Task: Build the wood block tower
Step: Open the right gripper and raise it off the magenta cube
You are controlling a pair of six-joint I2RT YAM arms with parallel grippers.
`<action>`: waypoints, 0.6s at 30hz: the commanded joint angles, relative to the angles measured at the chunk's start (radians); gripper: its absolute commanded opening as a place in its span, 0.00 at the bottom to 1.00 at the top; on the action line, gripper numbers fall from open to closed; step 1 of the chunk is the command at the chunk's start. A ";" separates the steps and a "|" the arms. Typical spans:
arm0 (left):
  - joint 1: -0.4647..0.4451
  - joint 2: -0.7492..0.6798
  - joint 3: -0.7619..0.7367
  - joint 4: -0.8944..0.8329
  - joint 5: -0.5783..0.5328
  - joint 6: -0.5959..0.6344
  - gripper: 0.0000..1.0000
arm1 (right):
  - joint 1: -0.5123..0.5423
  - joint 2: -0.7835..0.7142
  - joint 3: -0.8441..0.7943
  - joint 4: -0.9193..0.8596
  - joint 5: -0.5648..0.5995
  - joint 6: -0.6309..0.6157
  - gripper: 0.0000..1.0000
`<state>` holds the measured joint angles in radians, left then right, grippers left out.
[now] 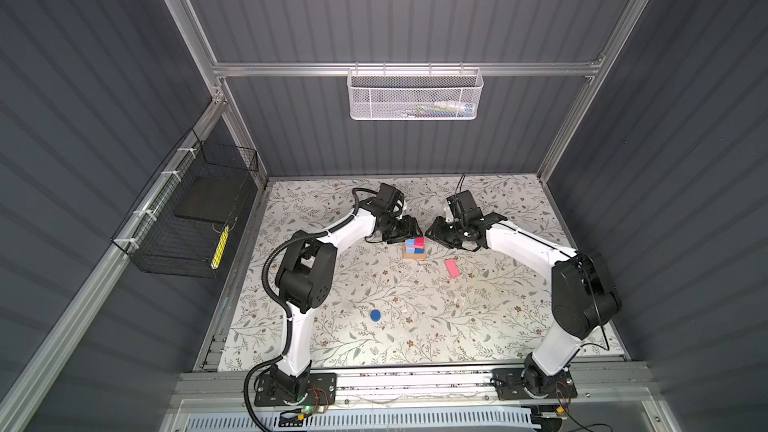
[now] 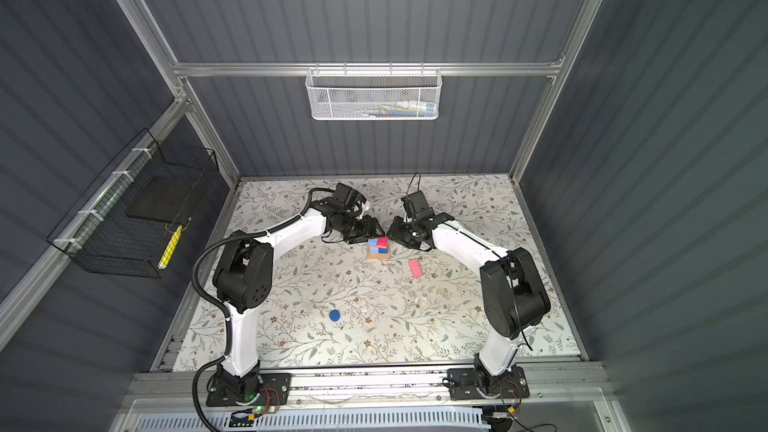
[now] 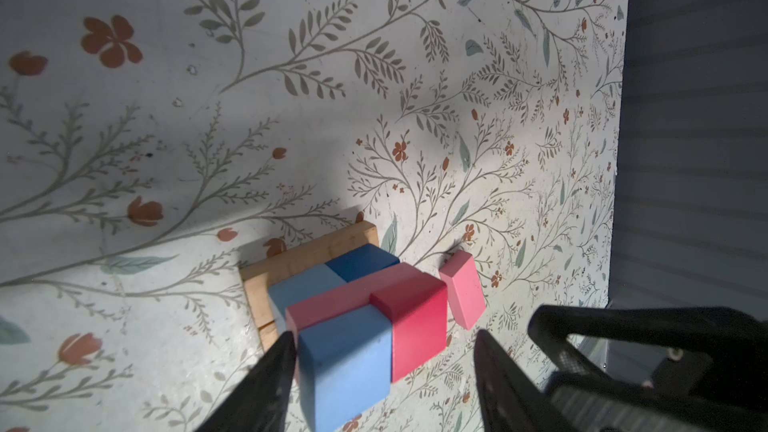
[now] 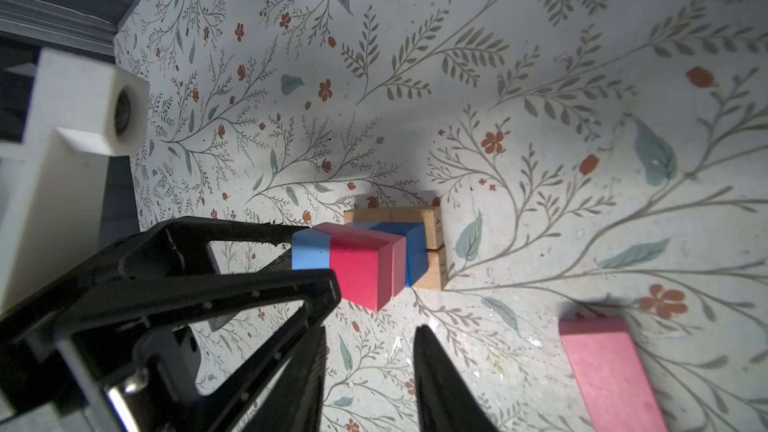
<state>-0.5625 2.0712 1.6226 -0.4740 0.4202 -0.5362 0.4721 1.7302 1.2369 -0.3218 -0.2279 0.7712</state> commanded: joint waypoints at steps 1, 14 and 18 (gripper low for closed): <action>-0.005 0.006 0.003 -0.007 0.017 -0.016 0.68 | -0.005 -0.022 -0.010 0.002 0.012 0.007 0.38; -0.005 -0.002 0.000 -0.013 0.022 -0.018 0.68 | -0.005 -0.018 -0.011 0.006 0.007 0.010 0.38; -0.005 -0.005 -0.001 -0.015 0.022 -0.020 0.68 | -0.005 -0.014 -0.012 0.007 0.006 0.011 0.38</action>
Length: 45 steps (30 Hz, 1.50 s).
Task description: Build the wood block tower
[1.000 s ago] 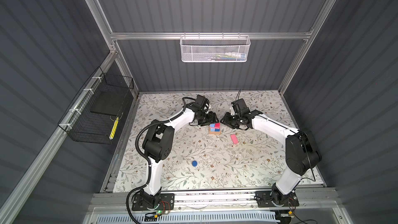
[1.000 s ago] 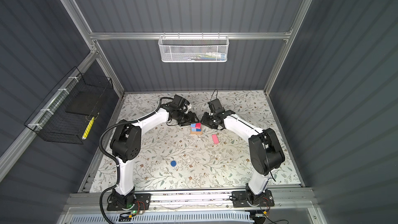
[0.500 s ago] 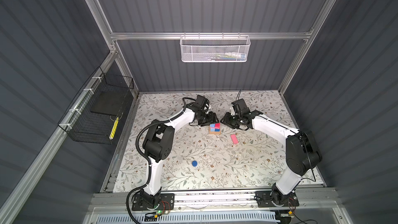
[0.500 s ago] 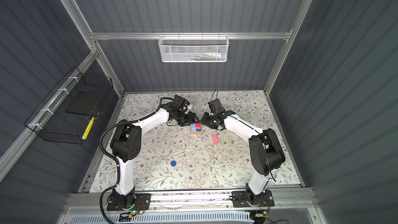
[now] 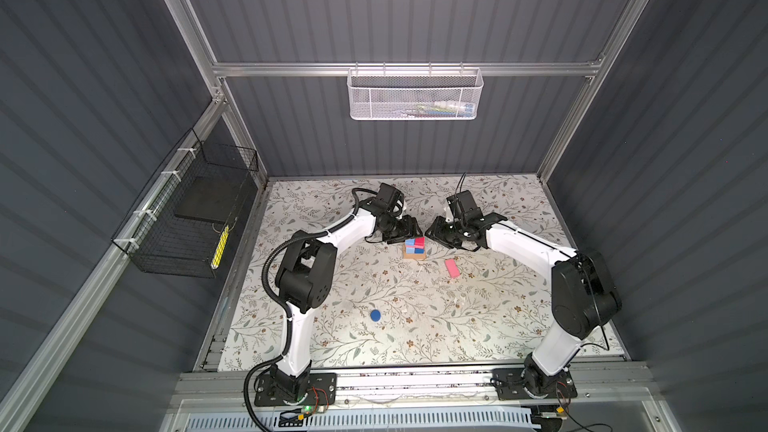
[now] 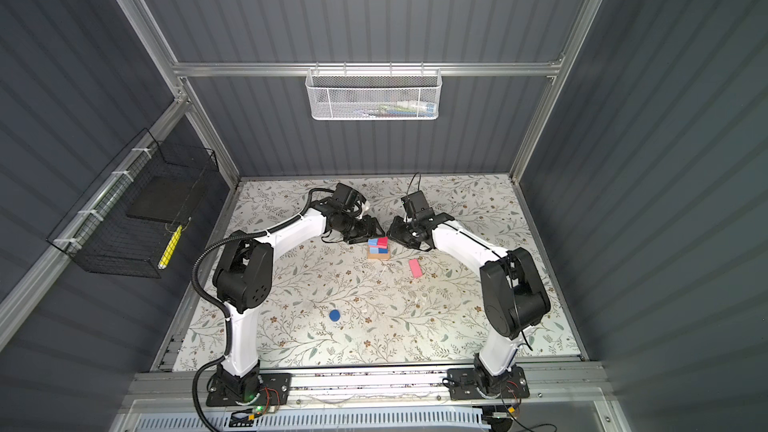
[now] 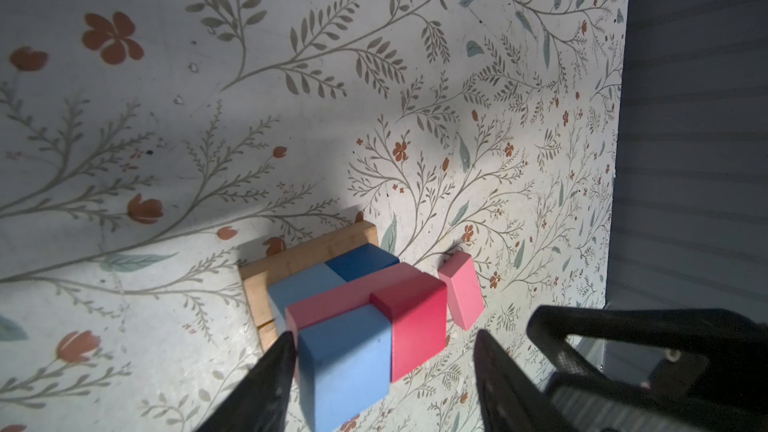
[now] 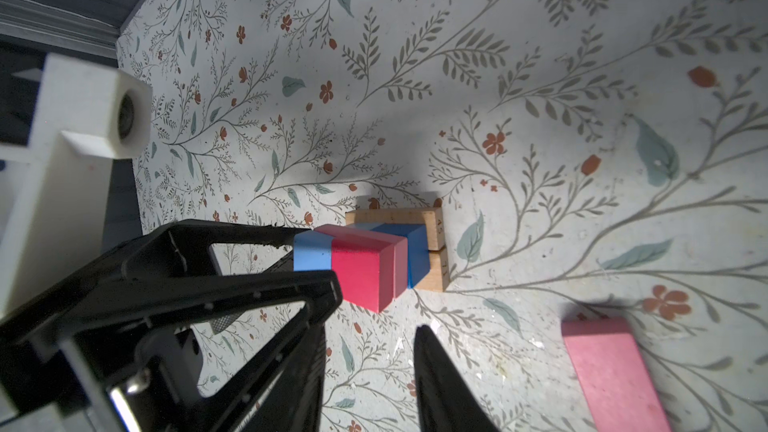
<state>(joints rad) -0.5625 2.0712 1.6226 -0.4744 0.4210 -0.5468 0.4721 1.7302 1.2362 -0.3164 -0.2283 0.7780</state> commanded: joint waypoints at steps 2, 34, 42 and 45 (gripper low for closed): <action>-0.004 -0.008 -0.003 -0.014 0.021 -0.009 0.68 | -0.005 -0.014 -0.012 0.003 0.006 0.004 0.38; -0.005 -0.029 -0.021 -0.029 0.015 -0.013 0.68 | -0.005 -0.017 -0.016 0.008 0.001 0.005 0.38; -0.005 -0.036 -0.030 -0.031 0.016 -0.016 0.68 | -0.004 -0.019 -0.019 0.009 0.003 0.006 0.38; -0.005 -0.039 -0.032 -0.031 0.015 -0.015 0.68 | -0.004 -0.018 -0.018 0.009 0.003 0.005 0.38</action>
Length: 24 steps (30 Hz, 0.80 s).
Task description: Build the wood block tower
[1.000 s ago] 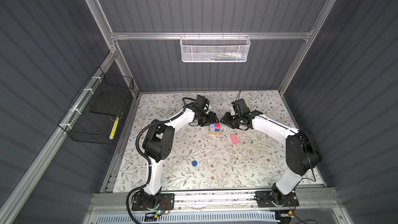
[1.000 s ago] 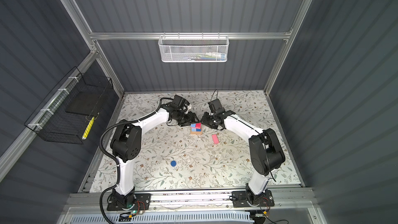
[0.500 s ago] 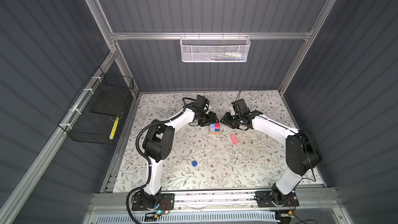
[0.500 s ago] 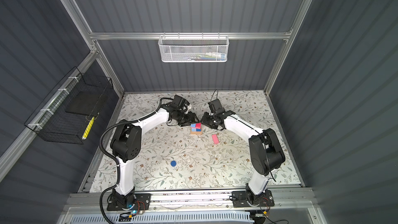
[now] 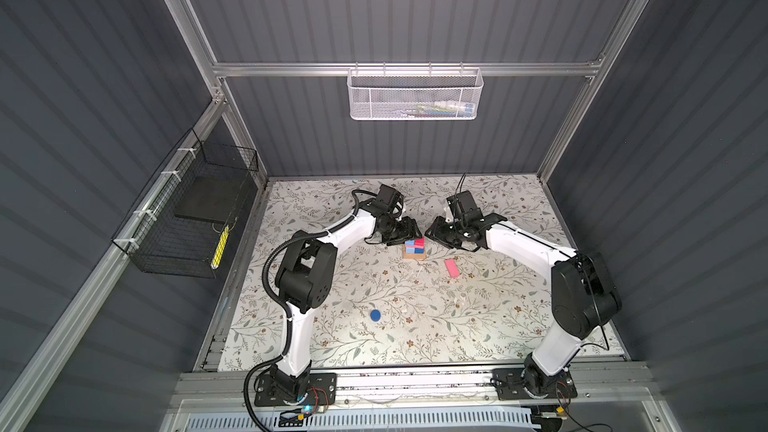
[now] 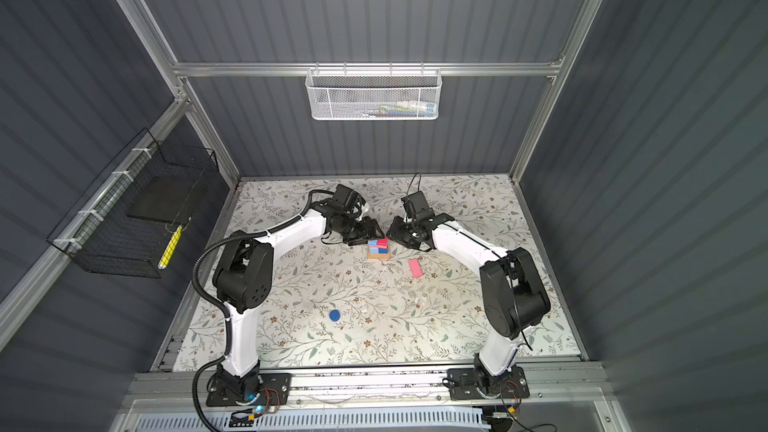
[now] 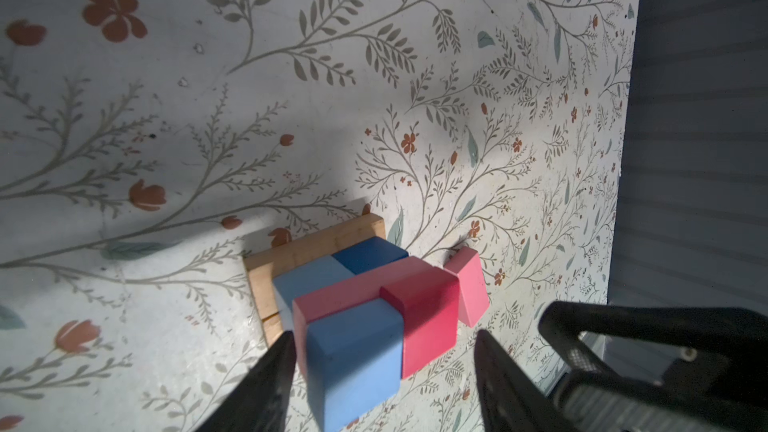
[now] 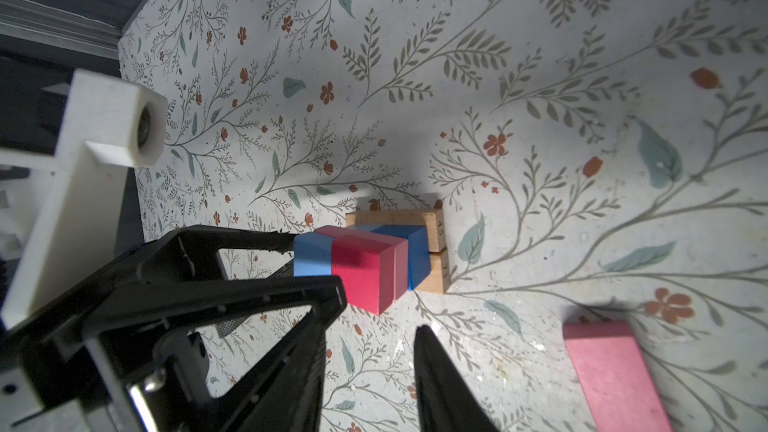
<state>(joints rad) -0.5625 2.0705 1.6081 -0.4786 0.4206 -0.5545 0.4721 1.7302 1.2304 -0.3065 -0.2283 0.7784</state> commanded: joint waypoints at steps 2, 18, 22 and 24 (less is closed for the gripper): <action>-0.005 -0.039 -0.019 -0.028 0.016 -0.009 0.68 | -0.005 -0.018 -0.014 0.000 0.004 0.005 0.38; -0.005 -0.059 -0.046 -0.018 0.016 -0.018 0.68 | -0.004 -0.017 -0.020 0.005 0.000 0.009 0.38; -0.005 -0.072 -0.056 -0.001 0.017 -0.022 0.68 | -0.004 -0.019 -0.023 0.006 0.000 0.008 0.38; -0.005 -0.079 -0.063 0.007 0.019 -0.025 0.68 | -0.004 -0.019 -0.024 0.008 0.000 0.007 0.38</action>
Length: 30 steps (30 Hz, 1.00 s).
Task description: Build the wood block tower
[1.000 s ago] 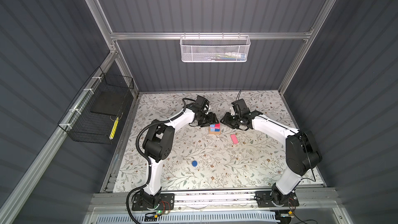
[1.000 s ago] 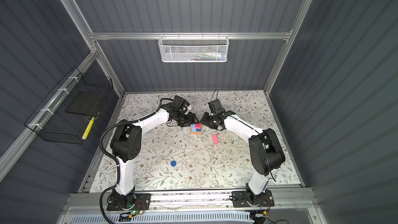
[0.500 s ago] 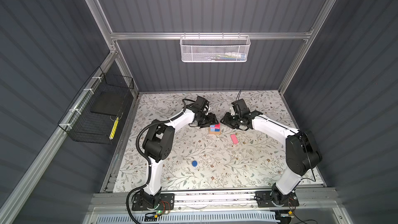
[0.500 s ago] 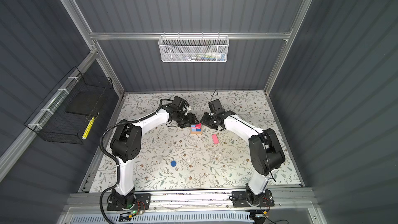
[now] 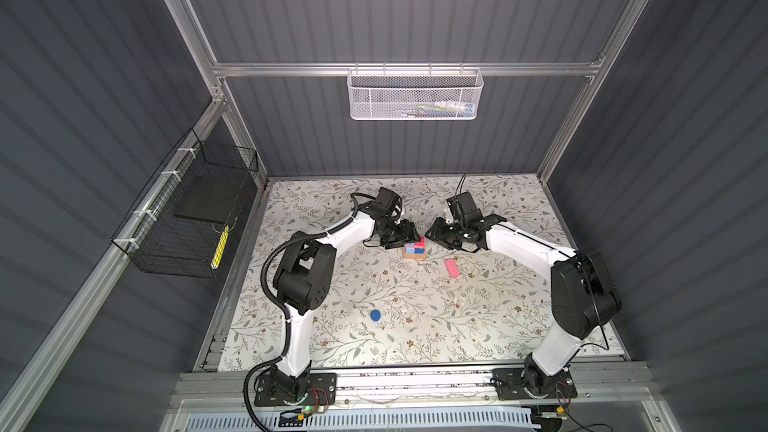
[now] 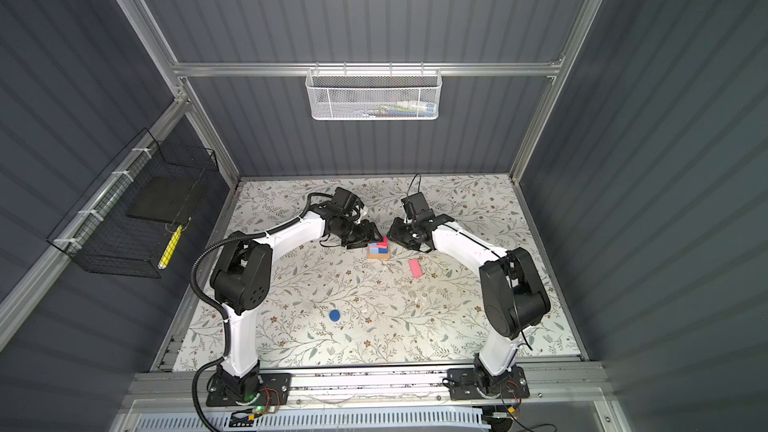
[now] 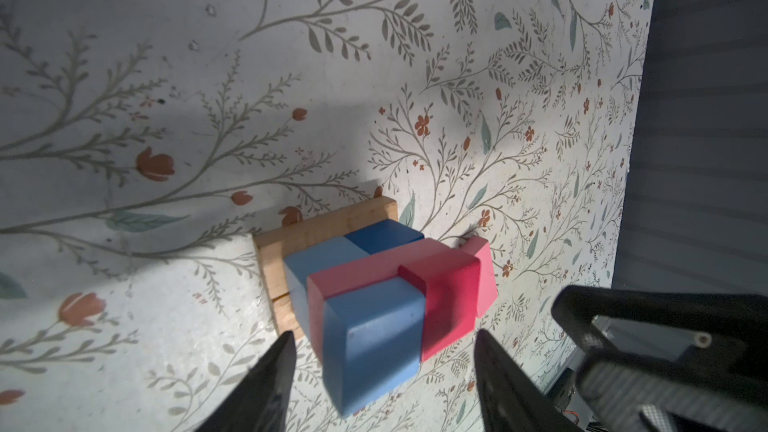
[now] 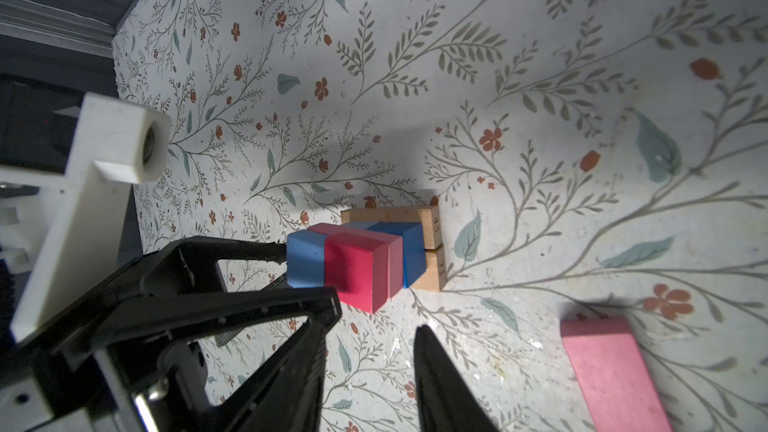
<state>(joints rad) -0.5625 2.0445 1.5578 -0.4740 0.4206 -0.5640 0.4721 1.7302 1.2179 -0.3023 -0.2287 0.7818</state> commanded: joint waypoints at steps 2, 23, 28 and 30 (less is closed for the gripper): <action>-0.005 -0.055 -0.016 0.006 0.022 -0.017 0.68 | -0.005 -0.019 -0.011 0.004 0.000 0.005 0.38; -0.005 -0.041 -0.024 0.029 0.053 -0.035 0.68 | -0.005 -0.022 -0.014 0.006 0.002 0.005 0.38; -0.005 -0.040 -0.024 0.031 0.057 -0.037 0.68 | -0.006 -0.021 -0.012 0.006 0.002 0.005 0.38; -0.005 -0.037 -0.024 0.031 0.059 -0.037 0.68 | -0.005 -0.018 -0.012 0.006 0.002 0.005 0.38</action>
<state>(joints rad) -0.5625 2.0239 1.5452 -0.4473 0.4526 -0.5888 0.4721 1.7302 1.2133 -0.2993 -0.2287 0.7818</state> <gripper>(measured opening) 0.681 0.379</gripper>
